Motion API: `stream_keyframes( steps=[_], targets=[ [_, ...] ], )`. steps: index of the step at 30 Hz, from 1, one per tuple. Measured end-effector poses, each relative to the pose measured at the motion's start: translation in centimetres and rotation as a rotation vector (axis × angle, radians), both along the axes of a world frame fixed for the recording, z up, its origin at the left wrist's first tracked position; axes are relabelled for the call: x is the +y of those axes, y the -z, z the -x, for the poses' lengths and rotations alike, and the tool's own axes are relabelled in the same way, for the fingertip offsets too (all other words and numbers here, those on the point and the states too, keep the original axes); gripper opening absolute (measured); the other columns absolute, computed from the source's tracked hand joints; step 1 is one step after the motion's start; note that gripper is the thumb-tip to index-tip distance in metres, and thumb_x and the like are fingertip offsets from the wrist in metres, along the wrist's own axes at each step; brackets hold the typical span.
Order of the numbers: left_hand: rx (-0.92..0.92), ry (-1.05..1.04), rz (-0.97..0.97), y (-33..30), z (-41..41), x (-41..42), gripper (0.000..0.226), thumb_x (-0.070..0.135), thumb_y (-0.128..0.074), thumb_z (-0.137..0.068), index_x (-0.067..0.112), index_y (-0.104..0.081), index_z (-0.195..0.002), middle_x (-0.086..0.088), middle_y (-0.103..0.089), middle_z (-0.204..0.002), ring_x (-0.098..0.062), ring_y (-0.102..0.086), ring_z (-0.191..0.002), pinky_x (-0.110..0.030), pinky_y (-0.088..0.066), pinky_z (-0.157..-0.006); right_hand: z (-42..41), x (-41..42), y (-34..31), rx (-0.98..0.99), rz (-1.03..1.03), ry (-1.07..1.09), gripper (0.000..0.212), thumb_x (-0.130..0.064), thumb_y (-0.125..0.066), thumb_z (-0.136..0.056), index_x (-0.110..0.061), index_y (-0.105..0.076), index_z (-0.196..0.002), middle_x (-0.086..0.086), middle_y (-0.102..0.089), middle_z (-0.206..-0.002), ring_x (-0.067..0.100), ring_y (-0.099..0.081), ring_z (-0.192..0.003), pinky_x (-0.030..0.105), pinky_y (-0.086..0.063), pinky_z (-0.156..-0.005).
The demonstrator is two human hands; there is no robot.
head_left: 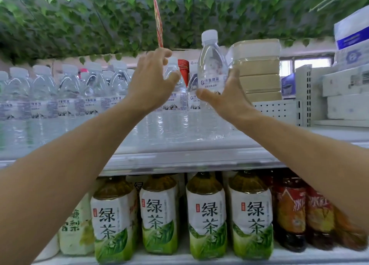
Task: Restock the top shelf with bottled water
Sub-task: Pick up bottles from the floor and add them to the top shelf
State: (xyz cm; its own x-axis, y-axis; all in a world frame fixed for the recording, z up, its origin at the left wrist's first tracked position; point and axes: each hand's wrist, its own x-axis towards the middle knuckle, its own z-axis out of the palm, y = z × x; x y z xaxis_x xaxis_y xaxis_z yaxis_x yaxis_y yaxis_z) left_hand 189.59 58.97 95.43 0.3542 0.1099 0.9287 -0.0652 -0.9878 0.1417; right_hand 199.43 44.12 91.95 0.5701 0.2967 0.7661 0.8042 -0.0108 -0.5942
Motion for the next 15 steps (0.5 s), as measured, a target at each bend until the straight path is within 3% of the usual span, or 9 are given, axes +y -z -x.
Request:
stream_keyframes(
  steps=[4, 7, 9, 12, 15],
  targets=[
    [0.177, -0.276, -0.11, -0.6, -1.8, 0.7, 0.073, 0.051, -0.053, -0.094, 0.014, -0.028, -0.151, -0.019, -0.04, -0.146, -0.034, -0.026, -0.14, -0.047, -0.016, -0.119, -0.9, 1.1, 1.4, 0.052, 0.041, 0.009, 0.064, -0.035, -0.074, -0.086, -0.019, -0.025, -0.125, 0.002, -0.05, -0.126, 0.02, -0.054, -0.11, 0.038, -0.044, -0.094],
    [0.24, -0.404, -0.153, -1.0, -2.6, 1.4, 0.088, 0.066, -0.046, -0.09, 0.011, -0.02, -0.153, -0.023, -0.043, -0.146, -0.036, -0.017, -0.147, -0.051, 0.004, -0.121, -1.6, 0.9, 1.3, 0.115, 0.1, 0.033, 0.076, -0.045, -0.069, -0.088, -0.013, -0.021, -0.139, -0.002, -0.047, -0.123, 0.017, -0.049, -0.11, 0.034, -0.037, -0.089],
    [0.251, -0.405, -0.158, -1.1, -3.0, 1.8, 0.095, 0.07, -0.047, -0.088, 0.01, -0.016, -0.154, -0.02, -0.045, -0.147, -0.032, -0.014, -0.149, -0.052, 0.01, -0.12, -2.1, 0.5, 1.3, 0.162, 0.153, 0.015, 0.084, -0.054, -0.07, -0.083, -0.015, -0.026, -0.142, -0.007, -0.051, -0.123, 0.015, -0.051, -0.111, 0.033, -0.038, -0.09],
    [0.243, -0.346, -0.142, -1.1, -3.4, 2.1, 0.101, 0.068, -0.055, -0.084, 0.009, -0.014, -0.154, -0.015, -0.048, -0.145, -0.028, -0.027, -0.145, -0.05, 0.011, -0.12, -3.0, 0.0, 2.3, 0.146, 0.286, 0.095, 0.093, -0.064, -0.075, -0.061, -0.021, -0.041, -0.136, -0.007, -0.058, -0.125, 0.017, -0.056, -0.116, 0.039, -0.045, -0.098],
    [0.228, -0.288, -0.108, -1.1, -3.6, 2.3, 0.1, 0.063, -0.06, -0.084, 0.009, -0.013, -0.154, -0.014, -0.059, -0.13, -0.028, -0.037, -0.138, -0.046, 0.007, -0.121, -3.5, -0.3, 3.0, 0.111, 0.338, 0.168, 0.083, -0.059, -0.078, -0.064, -0.021, -0.046, -0.131, -0.006, -0.061, -0.121, 0.019, -0.058, -0.111, 0.04, -0.046, -0.096]
  ],
)
